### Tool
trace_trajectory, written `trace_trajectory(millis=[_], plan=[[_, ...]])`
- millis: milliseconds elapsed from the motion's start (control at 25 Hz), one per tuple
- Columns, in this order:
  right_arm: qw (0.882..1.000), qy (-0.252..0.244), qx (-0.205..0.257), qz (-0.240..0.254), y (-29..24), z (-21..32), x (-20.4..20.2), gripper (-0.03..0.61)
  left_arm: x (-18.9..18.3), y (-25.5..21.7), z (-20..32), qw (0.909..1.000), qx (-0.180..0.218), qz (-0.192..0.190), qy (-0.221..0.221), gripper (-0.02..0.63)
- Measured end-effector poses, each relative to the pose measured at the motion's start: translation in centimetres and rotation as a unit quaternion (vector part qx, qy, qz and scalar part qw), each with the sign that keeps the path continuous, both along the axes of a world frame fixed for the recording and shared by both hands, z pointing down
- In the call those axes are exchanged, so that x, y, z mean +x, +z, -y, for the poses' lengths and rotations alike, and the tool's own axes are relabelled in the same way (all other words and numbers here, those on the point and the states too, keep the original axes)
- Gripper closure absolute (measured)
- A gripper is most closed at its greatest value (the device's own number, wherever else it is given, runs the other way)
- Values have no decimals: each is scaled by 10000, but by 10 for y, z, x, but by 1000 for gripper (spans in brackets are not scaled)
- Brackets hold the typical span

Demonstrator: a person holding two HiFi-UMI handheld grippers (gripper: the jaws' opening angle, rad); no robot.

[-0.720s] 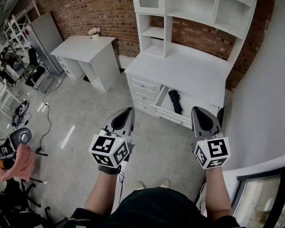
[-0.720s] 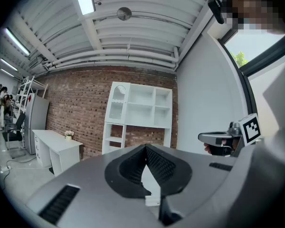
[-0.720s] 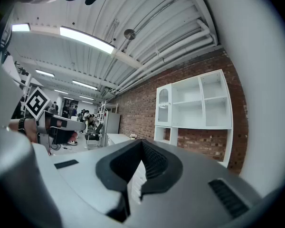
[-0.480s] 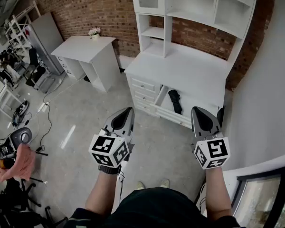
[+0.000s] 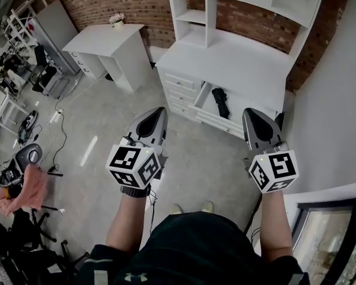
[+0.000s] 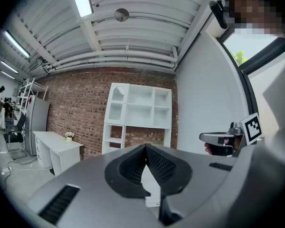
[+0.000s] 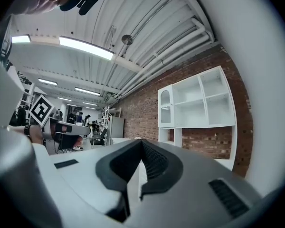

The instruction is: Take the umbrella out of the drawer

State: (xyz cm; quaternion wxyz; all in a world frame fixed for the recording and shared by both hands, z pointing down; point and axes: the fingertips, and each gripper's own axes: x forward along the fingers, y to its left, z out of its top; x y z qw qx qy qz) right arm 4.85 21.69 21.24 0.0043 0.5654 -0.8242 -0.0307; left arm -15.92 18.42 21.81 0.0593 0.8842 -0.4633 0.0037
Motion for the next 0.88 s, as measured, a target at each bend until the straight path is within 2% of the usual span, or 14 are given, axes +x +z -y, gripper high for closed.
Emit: trace_trajectory(millis=[560, 880], plan=[[9998, -100, -157, 93, 25, -6, 52, 575, 50, 15, -5, 9999, -42, 98, -49, 607], [9995, -105, -249, 156, 36, 4, 66, 575, 66, 22, 6, 9998, -87, 160, -24, 607]])
